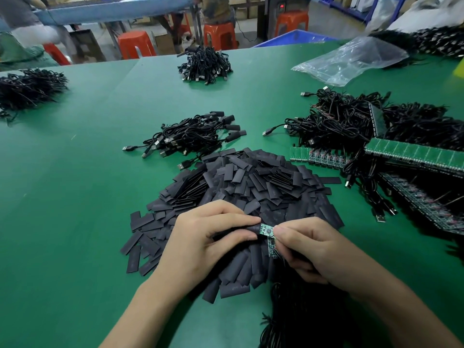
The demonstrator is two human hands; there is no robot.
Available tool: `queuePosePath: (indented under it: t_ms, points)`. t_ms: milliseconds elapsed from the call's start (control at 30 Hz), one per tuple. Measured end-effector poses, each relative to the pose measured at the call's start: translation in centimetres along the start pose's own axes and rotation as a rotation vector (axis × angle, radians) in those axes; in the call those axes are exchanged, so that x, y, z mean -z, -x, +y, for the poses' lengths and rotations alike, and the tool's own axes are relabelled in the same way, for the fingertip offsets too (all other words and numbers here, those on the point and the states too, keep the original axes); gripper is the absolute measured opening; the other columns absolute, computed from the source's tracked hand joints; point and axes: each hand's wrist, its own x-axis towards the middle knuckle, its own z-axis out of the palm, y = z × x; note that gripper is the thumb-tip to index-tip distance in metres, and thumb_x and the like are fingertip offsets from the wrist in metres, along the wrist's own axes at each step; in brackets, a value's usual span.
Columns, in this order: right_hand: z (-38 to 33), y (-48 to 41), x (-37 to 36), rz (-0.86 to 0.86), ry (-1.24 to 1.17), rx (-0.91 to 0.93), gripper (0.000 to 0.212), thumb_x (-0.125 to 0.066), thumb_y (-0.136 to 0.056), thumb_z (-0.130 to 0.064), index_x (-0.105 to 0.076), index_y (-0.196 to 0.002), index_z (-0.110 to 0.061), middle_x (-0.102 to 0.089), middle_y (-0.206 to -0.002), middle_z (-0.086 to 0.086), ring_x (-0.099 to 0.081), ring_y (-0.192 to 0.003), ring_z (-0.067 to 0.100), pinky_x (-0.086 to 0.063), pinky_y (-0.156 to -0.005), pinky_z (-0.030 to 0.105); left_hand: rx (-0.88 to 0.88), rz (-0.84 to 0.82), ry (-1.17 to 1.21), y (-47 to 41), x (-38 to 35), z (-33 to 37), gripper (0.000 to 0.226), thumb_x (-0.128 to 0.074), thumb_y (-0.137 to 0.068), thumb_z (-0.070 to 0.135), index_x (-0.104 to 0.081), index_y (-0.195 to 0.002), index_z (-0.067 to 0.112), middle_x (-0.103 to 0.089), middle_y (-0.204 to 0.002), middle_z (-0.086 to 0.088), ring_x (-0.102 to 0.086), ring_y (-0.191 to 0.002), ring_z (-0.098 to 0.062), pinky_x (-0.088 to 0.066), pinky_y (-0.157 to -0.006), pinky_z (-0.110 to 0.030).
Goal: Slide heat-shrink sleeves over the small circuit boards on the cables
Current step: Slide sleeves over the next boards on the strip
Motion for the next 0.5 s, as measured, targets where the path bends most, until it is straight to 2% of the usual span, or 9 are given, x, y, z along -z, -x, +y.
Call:
queuePosePath:
  t_ms: [100,233,400,500]
  points:
    - [-0.14,0.08,-0.05,-0.001,0.020,-0.017,0.046,-0.044,-0.108,-0.024,-0.048,-0.065,-0.007,-0.030,-0.053,0.004,-0.024,-0.039,0.011,-0.023,-0.038,0.016,0.014,0.018,-0.018,0.06,-0.26,0.18,0.021,-0.079,-0.086,0.026,-0.082,-0.105,0.020,-0.072,-0.099,0.011,-0.068,-0.093,-0.004,-0.049,-0.083,-0.015]
    - [-0.27,0.18,0.03,0.005,0.031,-0.020,0.045,-0.045,-0.107,-0.025,-0.050,-0.064,-0.011,-0.032,-0.052,0.001,-0.025,-0.039,0.011,-0.023,-0.039,0.017,0.038,0.061,-0.005,0.05,-0.66,0.29,0.022,-0.077,-0.086,0.027,-0.080,-0.104,0.016,-0.073,-0.102,0.012,-0.069,-0.096,-0.002,-0.049,-0.086,-0.014]
    - [0.03,0.21,0.14,0.012,0.068,-0.009,0.046,-0.046,-0.108,-0.024,-0.050,-0.065,-0.011,-0.034,-0.051,-0.002,-0.027,-0.040,0.010,-0.025,-0.040,0.018,0.010,0.037,-0.029,0.20,-0.75,0.12,0.020,-0.076,-0.087,0.025,-0.080,-0.104,0.015,-0.072,-0.103,0.012,-0.068,-0.097,0.000,-0.049,-0.086,-0.013]
    - [0.58,0.00,-0.09,0.099,0.211,0.057,0.046,-0.049,-0.108,-0.025,-0.051,-0.064,-0.012,-0.038,-0.049,-0.008,-0.032,-0.042,0.008,-0.028,-0.045,0.017,0.001,0.005,-0.074,0.25,-0.56,-0.07,0.021,-0.076,-0.088,0.029,-0.080,-0.105,0.016,-0.072,-0.103,0.013,-0.067,-0.098,0.001,-0.050,-0.087,-0.014]
